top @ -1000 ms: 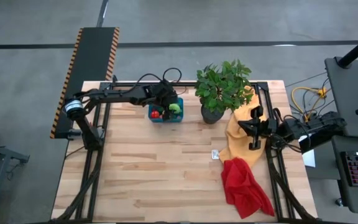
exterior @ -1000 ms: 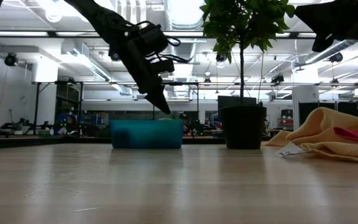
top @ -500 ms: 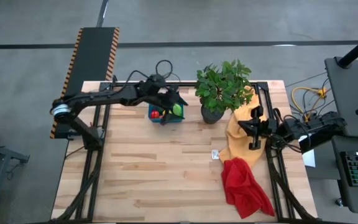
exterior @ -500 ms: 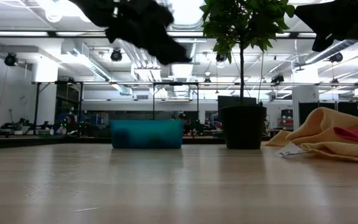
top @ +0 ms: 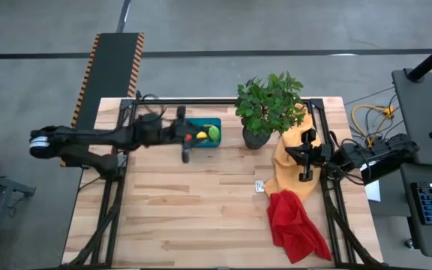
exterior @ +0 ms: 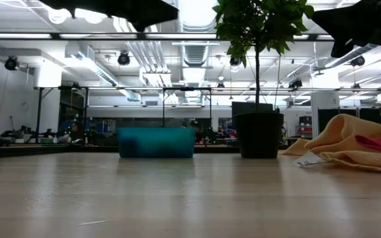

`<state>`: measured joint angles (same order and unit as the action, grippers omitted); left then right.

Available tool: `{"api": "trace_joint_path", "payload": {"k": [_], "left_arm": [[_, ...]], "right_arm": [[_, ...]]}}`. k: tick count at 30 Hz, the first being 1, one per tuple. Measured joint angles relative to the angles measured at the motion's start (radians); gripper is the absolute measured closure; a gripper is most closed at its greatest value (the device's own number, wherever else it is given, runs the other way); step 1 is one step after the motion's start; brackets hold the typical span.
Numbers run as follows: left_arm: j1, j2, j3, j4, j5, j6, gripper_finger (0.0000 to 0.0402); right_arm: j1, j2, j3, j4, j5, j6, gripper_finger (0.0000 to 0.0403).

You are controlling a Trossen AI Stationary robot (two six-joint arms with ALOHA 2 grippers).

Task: Pick and placing Produce into tupperware
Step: Return to Home Position

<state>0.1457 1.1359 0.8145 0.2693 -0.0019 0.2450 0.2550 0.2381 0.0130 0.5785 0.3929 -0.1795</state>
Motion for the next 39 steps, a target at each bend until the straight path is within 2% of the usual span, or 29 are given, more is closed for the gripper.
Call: {"api": "trace_joint_path", "payload": {"k": [7, 11, 17, 23, 34, 39], "left_arm": [[-0.121, -0.227, -0.159, -0.027, -0.174, -0.003, 0.037], [-0.171, -0.391, -0.25, -0.096, -0.214, -0.004, 0.0397], [-0.206, -0.615, -0.341, -0.195, -0.217, -0.005, 0.0401], [-0.206, -0.763, -0.386, -0.349, -0.218, -0.031, 0.0401], [-0.205, -1.098, -0.598, -0.382, -0.217, -0.073, 0.0402], [-0.205, -1.105, -0.648, -0.367, -0.225, -0.083, 0.0402]], "right_arm": [[0.0, 0.0, 0.0, -0.003, 0.0, 0.009, 0.0394], [0.0, 0.0, 0.0, -0.003, 0.0, 0.016, 0.0394], [0.0, 0.0, 0.0, -0.002, 0.0, 0.016, 0.0394], [0.0, 0.0, 0.0, -0.002, 0.0, 0.016, 0.0394], [0.0, 0.001, 0.0, -0.006, 0.0, 0.015, 0.0394], [0.0, 0.001, 0.0, -0.013, 0.001, 0.015, 0.0394]]}}
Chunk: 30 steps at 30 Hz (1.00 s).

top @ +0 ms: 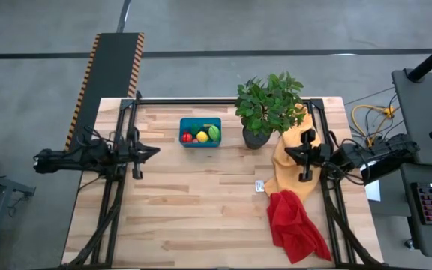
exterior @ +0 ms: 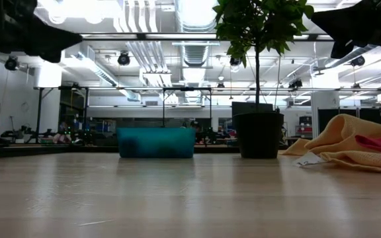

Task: Pick and placing Produce into tupperware
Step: Return to Home Position

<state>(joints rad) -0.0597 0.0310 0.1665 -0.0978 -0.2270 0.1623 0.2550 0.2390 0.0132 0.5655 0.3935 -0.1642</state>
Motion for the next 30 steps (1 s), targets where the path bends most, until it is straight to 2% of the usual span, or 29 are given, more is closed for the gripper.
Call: {"api": "trace_joint_path", "payload": {"k": [13, 20, 22, 25, 26, 30], "left_arm": [[0.001, 0.0, -0.144, 0.124, -0.043, -0.052, 0.0401], [0.001, -0.006, -0.156, 0.148, -0.042, -0.052, 0.0401], [0.001, -0.004, -0.157, 0.15, -0.043, -0.052, 0.0401], [0.001, 0.001, -0.157, 0.149, -0.044, -0.052, 0.0401], [0.001, 0.005, -0.157, 0.149, -0.045, -0.052, 0.0401], [0.001, 0.005, -0.158, 0.149, -0.058, -0.052, 0.0401]], "right_arm": [[0.0, 0.022, 0.0, -0.027, -0.002, 0.011, 0.0394], [0.0, 0.056, 0.0, -0.131, -0.034, 0.076, 0.0394], [-0.001, 0.065, 0.0, -0.16, -0.084, 0.108, 0.0394], [0.0, 0.084, 0.0, -0.162, -0.285, 0.136, 0.0394], [0.0, 0.088, 0.0, -0.157, -0.301, 0.143, 0.0394], [-0.021, 0.096, 0.003, -0.166, -0.221, 0.145, 0.0394]]}}
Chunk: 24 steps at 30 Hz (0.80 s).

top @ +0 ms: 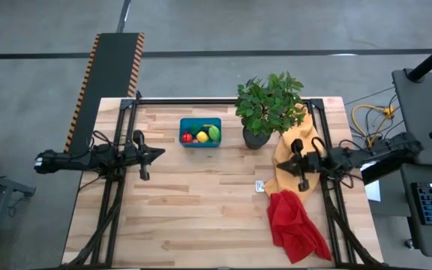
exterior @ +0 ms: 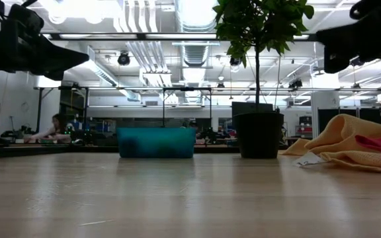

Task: Pick and placing Produce into tupperware
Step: Return to Home Position

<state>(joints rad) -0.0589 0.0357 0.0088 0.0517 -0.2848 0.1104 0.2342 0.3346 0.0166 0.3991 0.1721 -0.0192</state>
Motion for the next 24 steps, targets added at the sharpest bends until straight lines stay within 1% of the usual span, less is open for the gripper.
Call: {"api": "trace_joint_path", "payload": {"k": [3, 6, 7, 9, 12, 14, 16, 19, 20, 23, 24], "left_arm": [[0.0, -0.001, 0.0, 0.0, -0.005, 0.0, 0.0401], [0.0, 0.0, 0.0, -0.001, -0.005, 0.001, 0.0401], [0.0, 0.0, -0.001, -0.001, -0.005, 0.001, 0.0401], [0.0, 0.001, -0.001, -0.002, -0.006, 0.001, 0.0401], [0.0, 0.002, -0.001, -0.003, -0.007, 0.001, 0.0401], [0.0, 0.002, -0.001, -0.003, -0.007, 0.0, 0.0401], [0.0, 0.002, -0.001, -0.004, -0.007, 0.001, 0.0401], [0.0, 0.003, -0.001, -0.004, -0.008, 0.0, 0.0401], [0.0, 0.003, -0.001, -0.005, -0.008, 0.0, 0.0401], [0.0, 0.004, -0.001, -0.005, -0.008, 0.0, 0.0401], [0.0, 0.004, -0.001, -0.006, -0.008, 0.0, 0.0401]], "right_arm": [[-0.057, 0.001, 0.0, -0.008, 0.035, -0.037, 0.0394], [-0.142, 0.002, 0.001, -0.012, 0.025, -0.053, 0.0394], [-0.178, 0.004, 0.002, -0.035, 0.005, -0.053, 0.0395], [-0.251, 0.005, 0.002, -0.083, -0.059, -0.027, 0.0395], [-0.341, 0.005, 0.001, -0.101, -0.216, 0.051, 0.0395], [-0.362, 0.004, 0.001, -0.103, -0.308, 0.071, 0.0395], [-0.358, 0.004, 0.001, -0.105, -0.34, 0.075, 0.0395], [-0.331, -0.001, 0.001, -0.104, -0.343, 0.074, 0.0395], [-0.318, -0.001, 0.001, -0.103, -0.324, 0.072, 0.0395], [-0.274, -0.005, 0.001, -0.115, -0.218, 0.064, 0.0395], [-0.257, -0.009, 0.001, -0.121, -0.204, 0.064, 0.0395]]}}
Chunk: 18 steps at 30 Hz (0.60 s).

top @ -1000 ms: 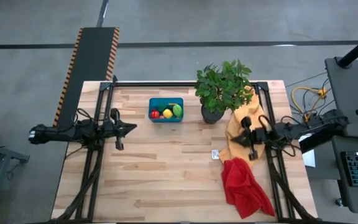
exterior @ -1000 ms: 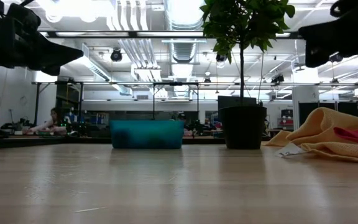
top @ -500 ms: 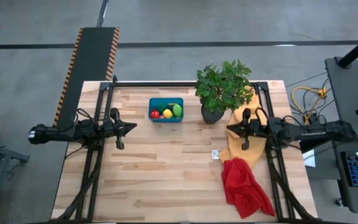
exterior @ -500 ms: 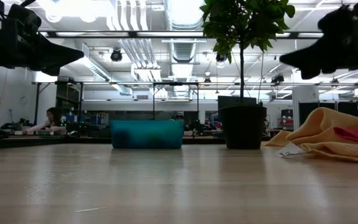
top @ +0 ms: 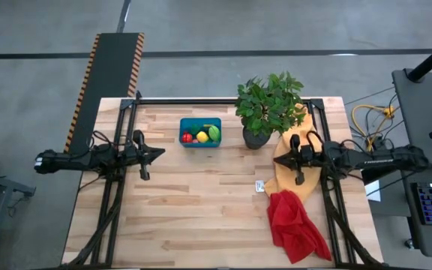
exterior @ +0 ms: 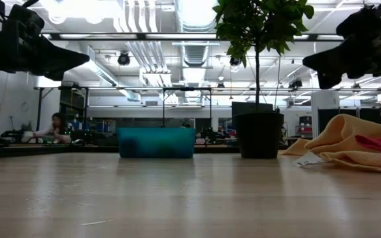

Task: Pick and placing Produce into tupperware
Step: Return to Home Position

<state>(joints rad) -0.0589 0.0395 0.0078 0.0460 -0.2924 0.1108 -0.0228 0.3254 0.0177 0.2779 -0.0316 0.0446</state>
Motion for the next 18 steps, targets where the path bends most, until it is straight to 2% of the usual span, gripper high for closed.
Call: {"api": "trace_joint_path", "payload": {"k": [9, 18], "left_arm": [[0.0, 0.007, 0.0, 0.0, -0.002, 0.0, 0.0401], [0.0, 0.023, -0.001, 0.0, -0.003, 0.0, 0.0401]], "right_arm": [[0.155, -0.093, -0.001, -0.101, 0.144, -0.04, 0.0394], [0.178, -0.297, -0.001, -0.267, 0.181, -0.046, 0.0394]]}}
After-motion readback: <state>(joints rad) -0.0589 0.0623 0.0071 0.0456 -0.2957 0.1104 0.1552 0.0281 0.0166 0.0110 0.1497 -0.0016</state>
